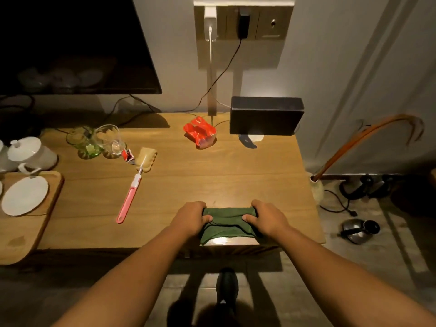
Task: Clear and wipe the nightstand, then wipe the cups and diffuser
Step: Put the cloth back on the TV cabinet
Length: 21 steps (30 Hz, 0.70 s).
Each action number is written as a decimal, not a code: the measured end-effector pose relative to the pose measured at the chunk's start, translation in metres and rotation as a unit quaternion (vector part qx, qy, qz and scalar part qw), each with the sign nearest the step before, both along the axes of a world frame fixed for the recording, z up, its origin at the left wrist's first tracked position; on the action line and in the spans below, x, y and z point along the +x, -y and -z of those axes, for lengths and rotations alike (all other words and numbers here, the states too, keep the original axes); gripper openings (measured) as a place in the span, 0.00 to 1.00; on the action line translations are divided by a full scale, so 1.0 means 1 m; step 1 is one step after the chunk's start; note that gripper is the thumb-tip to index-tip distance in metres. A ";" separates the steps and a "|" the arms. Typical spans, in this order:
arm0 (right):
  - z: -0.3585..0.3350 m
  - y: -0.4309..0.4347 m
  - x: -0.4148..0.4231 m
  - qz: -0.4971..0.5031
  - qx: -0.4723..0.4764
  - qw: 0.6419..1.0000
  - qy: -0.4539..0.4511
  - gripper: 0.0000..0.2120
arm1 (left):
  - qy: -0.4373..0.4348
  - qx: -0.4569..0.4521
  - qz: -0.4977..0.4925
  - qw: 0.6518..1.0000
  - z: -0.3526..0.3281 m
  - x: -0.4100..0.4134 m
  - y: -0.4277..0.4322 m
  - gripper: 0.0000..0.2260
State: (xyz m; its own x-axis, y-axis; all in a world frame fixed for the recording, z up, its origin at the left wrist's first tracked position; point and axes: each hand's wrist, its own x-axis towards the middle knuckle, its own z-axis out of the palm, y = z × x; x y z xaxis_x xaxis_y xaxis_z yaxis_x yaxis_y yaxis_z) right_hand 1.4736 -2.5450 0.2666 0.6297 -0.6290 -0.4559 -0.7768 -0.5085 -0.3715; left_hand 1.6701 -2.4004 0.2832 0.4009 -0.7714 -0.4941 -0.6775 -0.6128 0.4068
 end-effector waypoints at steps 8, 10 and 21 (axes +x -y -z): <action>0.024 0.004 0.011 0.069 -0.072 0.994 -0.054 0.25 | 0.094 0.029 -0.024 0.995 0.023 0.009 0.011 0.23; 0.021 0.002 0.006 0.103 -0.066 0.990 -0.069 0.26 | 0.136 0.038 0.019 0.990 0.017 0.012 0.016 0.25; -0.048 -0.100 -0.106 0.419 -0.005 0.906 0.053 0.23 | 0.053 -0.050 0.410 0.909 -0.035 -0.068 0.043 0.12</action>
State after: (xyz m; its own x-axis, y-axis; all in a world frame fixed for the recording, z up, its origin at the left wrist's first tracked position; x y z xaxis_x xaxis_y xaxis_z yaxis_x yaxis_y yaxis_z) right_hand 1.3679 -2.4447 0.3147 -0.0318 -0.9103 -0.4126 -0.8517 0.2407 -0.4654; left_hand 1.6023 -2.4432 0.3186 -0.2882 -0.8711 -0.3976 -0.9285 0.1528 0.3384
